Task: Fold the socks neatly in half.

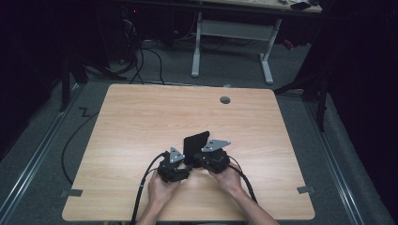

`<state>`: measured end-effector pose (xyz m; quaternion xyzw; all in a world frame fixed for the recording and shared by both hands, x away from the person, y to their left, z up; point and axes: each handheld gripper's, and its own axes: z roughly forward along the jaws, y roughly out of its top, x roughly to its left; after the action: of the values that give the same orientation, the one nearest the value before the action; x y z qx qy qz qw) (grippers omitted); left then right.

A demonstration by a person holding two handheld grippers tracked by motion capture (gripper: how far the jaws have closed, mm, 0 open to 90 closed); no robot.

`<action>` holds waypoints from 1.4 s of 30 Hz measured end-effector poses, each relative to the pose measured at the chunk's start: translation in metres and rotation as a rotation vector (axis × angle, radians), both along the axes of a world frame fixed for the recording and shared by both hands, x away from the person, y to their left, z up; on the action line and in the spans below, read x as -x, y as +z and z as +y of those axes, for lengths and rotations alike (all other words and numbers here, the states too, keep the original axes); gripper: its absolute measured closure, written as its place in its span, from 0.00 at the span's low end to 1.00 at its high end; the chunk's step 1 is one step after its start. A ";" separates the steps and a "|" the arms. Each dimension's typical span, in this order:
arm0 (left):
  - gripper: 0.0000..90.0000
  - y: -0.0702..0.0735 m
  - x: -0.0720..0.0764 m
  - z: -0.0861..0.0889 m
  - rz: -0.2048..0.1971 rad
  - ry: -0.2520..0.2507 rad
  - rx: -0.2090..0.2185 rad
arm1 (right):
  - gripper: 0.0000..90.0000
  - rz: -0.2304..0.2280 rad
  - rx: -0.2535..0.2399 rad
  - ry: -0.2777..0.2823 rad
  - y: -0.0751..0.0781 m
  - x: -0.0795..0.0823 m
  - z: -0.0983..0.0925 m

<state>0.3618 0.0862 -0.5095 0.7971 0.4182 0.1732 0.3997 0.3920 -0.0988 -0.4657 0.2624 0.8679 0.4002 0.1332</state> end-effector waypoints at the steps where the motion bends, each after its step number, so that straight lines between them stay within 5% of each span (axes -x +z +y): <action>1: 0.54 0.000 0.000 0.000 0.000 -0.001 0.002 | 0.96 -0.016 -0.010 0.005 0.006 0.002 0.002; 4: 0.55 0.000 -0.001 0.000 0.001 -0.004 0.005 | 0.96 -0.040 0.010 0.022 0.012 0.005 0.010; 7: 0.54 0.000 0.000 0.001 0.001 -0.007 -0.003 | 0.90 0.044 0.079 0.045 -0.005 -0.001 0.018; 10: 0.51 0.000 0.003 0.005 0.012 -0.008 0.009 | 0.74 0.082 -0.008 0.026 -0.011 -0.003 0.007; 14: 0.47 0.007 0.008 0.012 0.001 -0.006 0.046 | 0.77 0.027 -0.074 -0.016 0.003 0.003 -0.012; 18: 0.46 0.019 0.009 0.018 -0.026 0.003 0.101 | 0.83 0.027 -0.058 -0.098 0.003 -0.006 -0.020; 21: 0.45 0.030 0.001 0.021 -0.039 0.036 0.143 | 0.83 0.037 -0.020 -0.108 -0.005 -0.008 -0.015; 26: 0.45 0.033 -0.016 0.017 -0.017 0.080 0.102 | 0.76 0.042 0.028 -0.107 -0.019 -0.008 -0.007; 30: 0.44 0.013 -0.020 0.011 0.039 0.076 0.012 | 0.66 0.052 0.012 -0.124 -0.024 -0.007 -0.013; 38: 0.43 0.016 -0.011 0.015 0.018 0.058 0.057 | 0.63 0.052 0.011 -0.104 -0.022 0.006 -0.020; 42: 0.43 0.021 -0.018 0.013 0.015 0.084 0.056 | 0.63 0.019 -0.062 -0.139 -0.009 0.003 -0.030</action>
<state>0.3799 0.0987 -0.4882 0.7685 0.4589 0.1722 0.4113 0.3887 -0.1287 -0.4749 0.3297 0.8361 0.4142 0.1439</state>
